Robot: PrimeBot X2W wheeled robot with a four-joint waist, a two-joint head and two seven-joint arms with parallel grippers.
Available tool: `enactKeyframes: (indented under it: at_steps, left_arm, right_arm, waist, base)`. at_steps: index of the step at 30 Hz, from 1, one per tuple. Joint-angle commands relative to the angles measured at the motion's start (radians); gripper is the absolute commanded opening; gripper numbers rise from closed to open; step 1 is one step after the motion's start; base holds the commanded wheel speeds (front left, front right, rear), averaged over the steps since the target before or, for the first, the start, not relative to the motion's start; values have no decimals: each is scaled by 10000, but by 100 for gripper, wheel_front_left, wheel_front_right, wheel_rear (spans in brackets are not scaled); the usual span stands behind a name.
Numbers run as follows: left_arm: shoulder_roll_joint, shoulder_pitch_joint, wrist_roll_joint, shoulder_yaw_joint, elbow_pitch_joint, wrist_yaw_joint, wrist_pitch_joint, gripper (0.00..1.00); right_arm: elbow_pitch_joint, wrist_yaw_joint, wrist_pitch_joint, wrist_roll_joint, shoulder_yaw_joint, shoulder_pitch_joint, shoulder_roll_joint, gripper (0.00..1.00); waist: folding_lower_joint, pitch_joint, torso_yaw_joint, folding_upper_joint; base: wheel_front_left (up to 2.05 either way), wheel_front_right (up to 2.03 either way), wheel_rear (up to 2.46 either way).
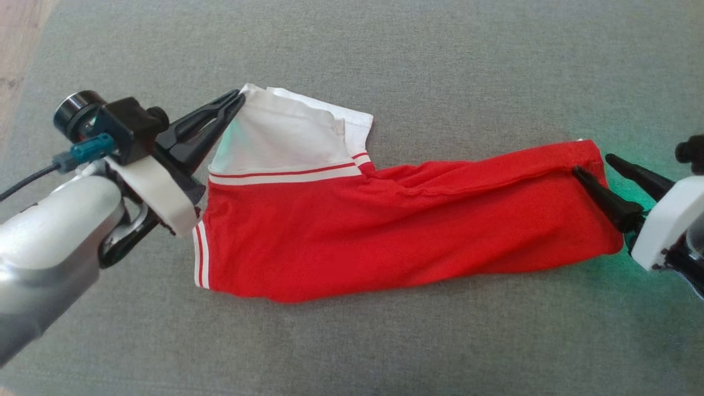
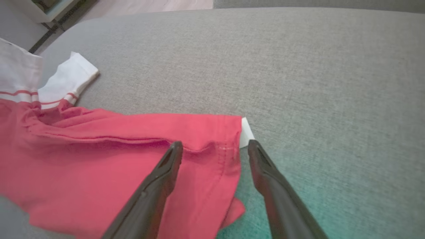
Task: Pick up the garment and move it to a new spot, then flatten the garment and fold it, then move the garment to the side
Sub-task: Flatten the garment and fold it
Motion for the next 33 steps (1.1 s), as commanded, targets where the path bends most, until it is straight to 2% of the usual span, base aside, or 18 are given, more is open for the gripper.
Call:
enactKeyframes:
  at_steps: [1, 7, 14, 21, 22, 23, 24, 25, 27, 28, 29, 33]
  left_arm:
    - [289, -521, 72, 458, -52, 17, -120, 0]
    - [227, -505, 80, 458, -18, 17, -182, 0]
    - [104, -521, 131, 458, -4, 17, -231, 0]
    - [79, -484, 166, 458, 41, 17, -246, 0]
    - [82, -473, 169, 458, 48, 17, -247, 0]
    - [83, -463, 167, 458, 53, 17, -247, 0]
    - [81, -457, 168, 458, 60, 17, -248, 0]
    - [78, -451, 169, 458, 67, 17, -249, 0]
    - [76, -435, 171, 458, 78, 17, -253, 0]
    - [73, -429, 179, 458, 81, 17, -254, 0]
    - [70, -423, 192, 458, 86, 17, -255, 0]
    - [105, -435, 267, 458, 135, 17, -281, 0]
  right_arm:
    - [-379, -7, 2, 213, 18, 319, -563, 100]
    - [-411, -7, -112, 4, 225, 434, -1005, 100]
    - [200, -7, -612, -474, 368, 156, -644, 100]
    - [455, -7, -921, -423, 546, 3, -456, 100]
    - [451, -7, -937, -419, 608, -18, -457, 95]
    - [433, -7, -993, -434, 667, -54, -464, 82]
    - [436, -7, -1077, -456, 710, -92, -472, 57]
    - [424, -7, -1172, -495, 768, -133, -479, 41]
    - [480, -7, -1382, -548, 821, -220, -468, 23]
    - [478, -7, -1477, -584, 878, -262, -469, 6]
    - [489, -7, -1586, -603, 913, -308, -478, 0]
    - [518, -7, -2059, -694, 1042, -490, -518, 0]
  waist:
    - [0, -3, 33, 0]
    - [0, 21, 116, 0]
    - [0, 86, 237, 0]
    - [0, 63, 288, 0]
    - [0, 54, 289, 0]
    - [0, 49, 290, 0]
    - [0, 45, 289, 0]
    - [0, 39, 287, 0]
    - [0, 27, 275, 0]
    - [0, 19, 269, 0]
    - [0, 4, 261, 0]
    - [0, -180, 190, 0]
  base:
    - [0, 0, 0]
    - [0, 0, 0]
    - [0, 0, 0]
    - [0, 0, 0]
    - [0, 0, 0]
    - [0, 0, 0]
    - [0, 0, 0]
    - [0, 0, 0]
    - [0, 0, 0]
    - [0, 0, 0]
    - [0, 0, 0]
    - [0, 0, 0]
